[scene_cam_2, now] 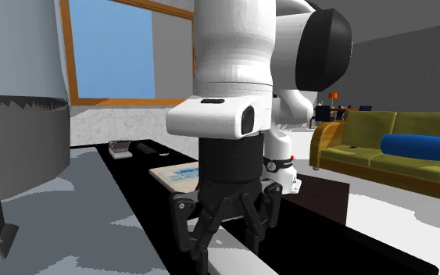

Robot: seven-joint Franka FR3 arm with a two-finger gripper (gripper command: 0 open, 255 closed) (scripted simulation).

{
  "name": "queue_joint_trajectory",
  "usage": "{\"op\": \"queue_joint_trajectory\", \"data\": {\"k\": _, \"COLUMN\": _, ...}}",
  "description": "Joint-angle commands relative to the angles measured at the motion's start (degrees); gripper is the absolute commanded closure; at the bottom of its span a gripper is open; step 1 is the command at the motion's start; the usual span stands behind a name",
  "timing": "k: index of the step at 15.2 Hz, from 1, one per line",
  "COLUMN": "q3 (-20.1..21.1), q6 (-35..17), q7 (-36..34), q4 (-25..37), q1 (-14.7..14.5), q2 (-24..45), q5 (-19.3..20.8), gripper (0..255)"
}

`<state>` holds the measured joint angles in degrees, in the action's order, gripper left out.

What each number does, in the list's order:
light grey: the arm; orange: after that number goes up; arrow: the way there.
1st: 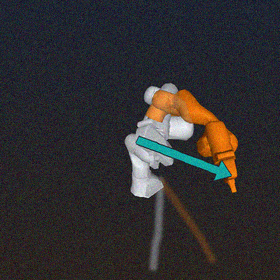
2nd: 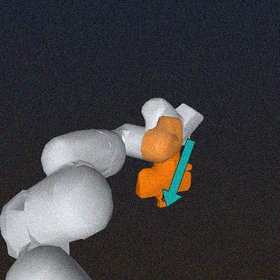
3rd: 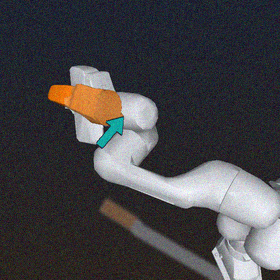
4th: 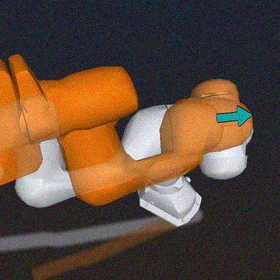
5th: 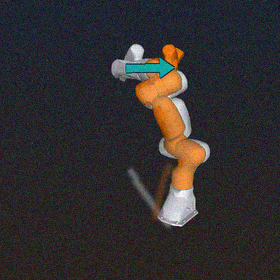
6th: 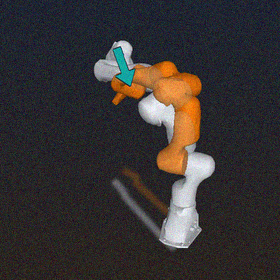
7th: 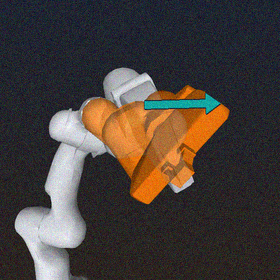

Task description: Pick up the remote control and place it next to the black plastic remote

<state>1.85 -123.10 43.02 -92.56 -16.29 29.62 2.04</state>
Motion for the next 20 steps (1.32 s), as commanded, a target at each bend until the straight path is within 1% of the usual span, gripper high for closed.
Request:
{"op": "queue_joint_trajectory", "data": {"k": 1, "q3": 0.00, "q6": 0.00, "q7": -0.02, "q4": -0.04, "q1": -0.01, "q2": 0.06, "q5": -0.01, "gripper": 255}}
{"op": "queue_joint_trajectory", "data": {"k": 5, "q3": 0.00, "q6": 0.03, "q7": -0.01, "q4": 0.00, "q1": 0.00, "q2": 0.07, "q5": -0.02, "gripper": 255}}
{"op": "queue_joint_trajectory", "data": {"k": 20, "q3": 0.12, "q6": 9.63, "q7": 0.24, "q4": 5.49, "q1": 0.03, "q2": -4.05, "q5": -0.26, "gripper": 255}}
